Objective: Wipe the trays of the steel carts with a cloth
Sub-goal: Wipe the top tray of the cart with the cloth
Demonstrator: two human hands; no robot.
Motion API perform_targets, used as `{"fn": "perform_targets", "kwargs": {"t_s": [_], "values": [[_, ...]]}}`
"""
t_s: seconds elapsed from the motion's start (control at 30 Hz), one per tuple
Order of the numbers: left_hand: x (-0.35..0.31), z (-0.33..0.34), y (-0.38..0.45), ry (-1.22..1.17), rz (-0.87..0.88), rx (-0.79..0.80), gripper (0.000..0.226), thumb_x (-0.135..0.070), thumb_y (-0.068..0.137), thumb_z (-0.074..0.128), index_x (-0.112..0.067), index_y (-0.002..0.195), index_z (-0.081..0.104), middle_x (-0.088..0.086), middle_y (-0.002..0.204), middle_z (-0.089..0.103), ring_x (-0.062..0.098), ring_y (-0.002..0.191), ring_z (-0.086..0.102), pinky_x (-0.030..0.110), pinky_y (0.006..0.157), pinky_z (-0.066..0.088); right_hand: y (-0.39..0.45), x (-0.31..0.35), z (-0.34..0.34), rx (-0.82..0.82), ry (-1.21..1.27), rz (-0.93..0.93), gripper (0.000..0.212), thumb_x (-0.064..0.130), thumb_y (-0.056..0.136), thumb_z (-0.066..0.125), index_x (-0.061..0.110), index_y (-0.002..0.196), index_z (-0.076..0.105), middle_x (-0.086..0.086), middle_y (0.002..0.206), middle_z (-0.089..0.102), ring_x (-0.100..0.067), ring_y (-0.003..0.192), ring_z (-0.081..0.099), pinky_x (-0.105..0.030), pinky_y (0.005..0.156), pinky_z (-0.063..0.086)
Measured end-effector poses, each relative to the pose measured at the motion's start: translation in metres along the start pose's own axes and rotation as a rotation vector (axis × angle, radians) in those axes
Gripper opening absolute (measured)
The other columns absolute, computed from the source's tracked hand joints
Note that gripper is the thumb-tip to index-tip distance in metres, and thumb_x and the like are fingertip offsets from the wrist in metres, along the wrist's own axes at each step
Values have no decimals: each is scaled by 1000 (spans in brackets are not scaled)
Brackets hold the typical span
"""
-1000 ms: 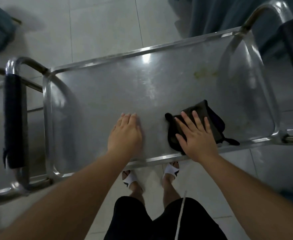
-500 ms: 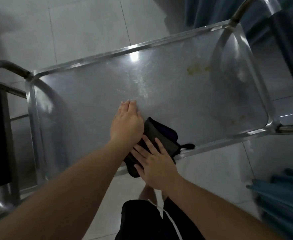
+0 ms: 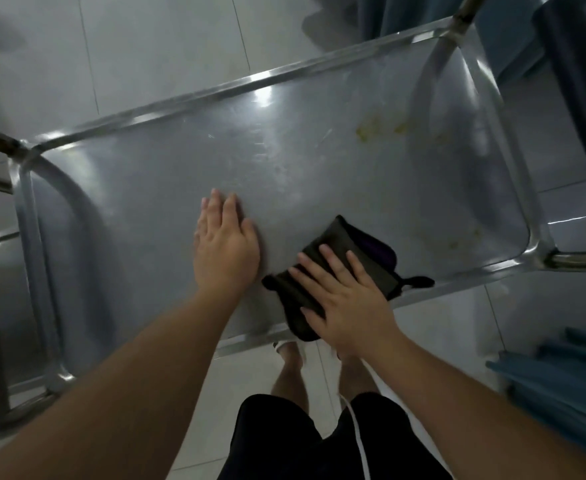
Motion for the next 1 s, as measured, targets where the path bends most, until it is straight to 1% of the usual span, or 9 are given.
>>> {"fn": "perform_targets", "kwargs": {"t_s": [0.17,0.27,0.4,0.5,0.57,0.63,0.73,0.9,1.0], "values": [[-13,20,1,74,0,-42,63,-39,109,37,-22,167,21,1,177,10,20,163,2,42,132,4,-28,-114,-25,14,-80,84,69,57,99,48,36,163,33,10,172,23,-23,161,13,-58,126,18],[-13,25,0,124,-10,-104,64,-43,108,35,-24,168,21,0,177,14,19,163,6,42,131,4,-43,-181,-36,51,-129,138,73,62,96,43,38,164,29,9,173,21,-25,161,12,-59,127,14],[0,20,-3,216,56,-163,63,-50,108,30,-29,167,23,-5,176,19,15,162,10,38,130,0,-57,-274,-55,94,-147,335,74,67,98,30,37,165,23,9,175,12,-26,162,7,-60,127,8],[27,15,-5,181,-76,-210,69,-54,104,31,-28,167,21,-2,176,17,18,163,8,45,131,2,-56,-297,-60,70,-161,488,71,63,100,27,35,165,18,8,176,7,-24,162,2,-61,127,4],[37,15,-6,152,-152,-229,72,-54,102,31,-27,167,19,-1,177,14,19,163,6,49,131,1,-51,-288,-56,13,-136,614,71,61,101,29,33,165,17,4,176,7,-27,162,0,-61,127,3],[37,19,-6,148,-140,-226,74,-53,100,31,-27,167,19,0,177,13,19,163,5,51,131,1,-45,-267,-50,-40,-100,717,72,61,103,27,28,166,18,-1,175,8,-33,161,1,-63,127,7],[37,19,-5,156,-133,-237,74,-50,99,33,-26,168,19,0,177,14,20,163,6,51,131,1,-13,-208,-37,-54,-77,703,73,59,104,28,21,166,23,-5,175,11,-39,160,4,-65,125,11],[39,20,-3,152,-146,-253,73,-47,98,36,-27,167,21,-1,176,17,18,163,7,51,131,3,59,-40,-2,10,-11,185,75,56,100,44,27,166,25,2,175,13,-33,161,4,-61,127,5],[43,19,-3,154,-131,-264,72,-44,98,35,-27,167,21,0,176,17,19,163,9,51,131,4,88,15,9,79,-24,-74,70,54,103,39,29,166,23,5,175,10,-30,162,-1,-60,128,4]]}}
Point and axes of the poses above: each hand's wrist, its own y-axis towards the middle knuckle, its own z-axis out of the palm, x = y × z, the point moved 9 cm from there along y, towards the middle knuckle
